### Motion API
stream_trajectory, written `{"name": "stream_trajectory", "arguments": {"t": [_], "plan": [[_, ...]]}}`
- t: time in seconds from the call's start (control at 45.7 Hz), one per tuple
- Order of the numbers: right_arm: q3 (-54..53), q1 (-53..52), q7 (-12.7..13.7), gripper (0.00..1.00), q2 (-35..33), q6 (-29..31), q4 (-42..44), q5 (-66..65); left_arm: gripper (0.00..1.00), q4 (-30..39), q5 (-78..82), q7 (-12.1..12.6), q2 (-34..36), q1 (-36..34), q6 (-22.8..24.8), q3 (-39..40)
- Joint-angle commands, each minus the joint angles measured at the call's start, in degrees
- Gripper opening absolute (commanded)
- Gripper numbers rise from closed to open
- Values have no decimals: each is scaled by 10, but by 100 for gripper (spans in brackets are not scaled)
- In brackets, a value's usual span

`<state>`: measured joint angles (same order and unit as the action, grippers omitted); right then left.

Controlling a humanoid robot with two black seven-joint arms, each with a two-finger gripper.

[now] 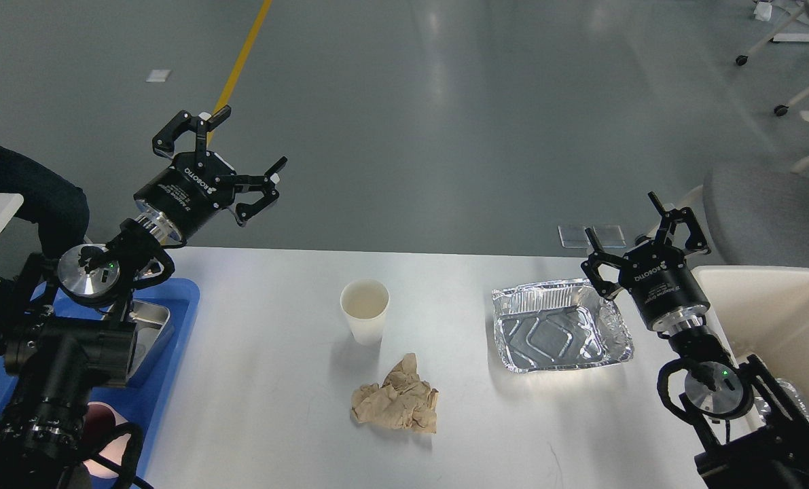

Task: Tidy desktop
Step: 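Release the steel tray and raise the left gripper out of the bin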

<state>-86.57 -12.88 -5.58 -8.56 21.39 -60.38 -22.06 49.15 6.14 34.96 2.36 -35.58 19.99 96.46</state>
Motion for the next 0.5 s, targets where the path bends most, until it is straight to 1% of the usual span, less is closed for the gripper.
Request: {"name": "stream_trajectory", "arguments": {"t": [0.0,0.066,0.11,0.219,0.35,0.482], "plan": [[-3,0,-1,100,5,1,1,2,100,-32,-3,-37,-18,3,-19,3],[-4,0,-1,100,14,2,1,2,100,-50,-16,-60,-34,3,-14,7],[-5,0,-1,100,19,2,2,2,100,-56,-30,-67,-43,3,-13,7],[-7,0,-4,100,22,3,2,4,100,-56,-46,-69,-61,6,-13,2],[-25,0,-7,100,33,10,0,11,100,-56,-46,-69,-62,16,-12,0],[-48,0,-7,100,37,70,4,12,100,-56,-46,-70,-61,16,-13,-1]]}}
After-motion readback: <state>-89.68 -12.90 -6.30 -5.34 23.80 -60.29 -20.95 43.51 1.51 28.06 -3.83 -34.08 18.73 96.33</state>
